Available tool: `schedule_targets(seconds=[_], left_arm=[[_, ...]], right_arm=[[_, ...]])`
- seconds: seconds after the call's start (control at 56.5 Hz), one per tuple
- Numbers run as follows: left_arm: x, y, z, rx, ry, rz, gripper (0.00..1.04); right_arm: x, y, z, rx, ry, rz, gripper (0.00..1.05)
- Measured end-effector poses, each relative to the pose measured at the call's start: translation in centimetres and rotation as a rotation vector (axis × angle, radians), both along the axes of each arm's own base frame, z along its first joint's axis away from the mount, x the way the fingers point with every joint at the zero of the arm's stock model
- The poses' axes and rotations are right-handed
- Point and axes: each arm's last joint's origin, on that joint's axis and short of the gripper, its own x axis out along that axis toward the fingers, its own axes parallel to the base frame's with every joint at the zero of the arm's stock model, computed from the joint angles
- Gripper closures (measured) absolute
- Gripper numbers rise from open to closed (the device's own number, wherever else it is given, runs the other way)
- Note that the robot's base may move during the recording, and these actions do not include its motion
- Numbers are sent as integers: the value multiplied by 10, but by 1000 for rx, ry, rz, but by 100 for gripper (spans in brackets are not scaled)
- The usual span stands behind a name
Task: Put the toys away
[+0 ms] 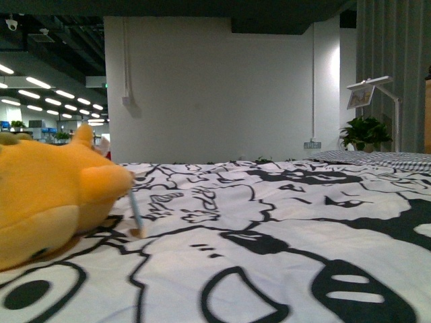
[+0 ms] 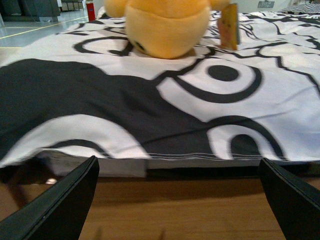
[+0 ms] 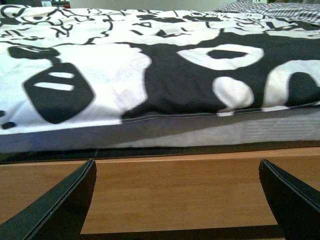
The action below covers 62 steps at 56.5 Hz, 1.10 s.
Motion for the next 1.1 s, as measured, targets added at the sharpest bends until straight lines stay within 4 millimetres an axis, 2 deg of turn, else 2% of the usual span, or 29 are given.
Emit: schedule_targets(seconds=[0.832, 0.956, 1.097], left_arm=[[0, 0, 0, 0, 0, 7, 6], [0, 0, 0, 0, 1, 3, 6], [0, 0, 0, 0, 1, 3, 6]], right_arm=[[0, 0, 0, 0, 0, 5, 7], [3, -1, -1, 91, 11, -162, 7], [13, 1, 4, 141, 2, -168, 7]])
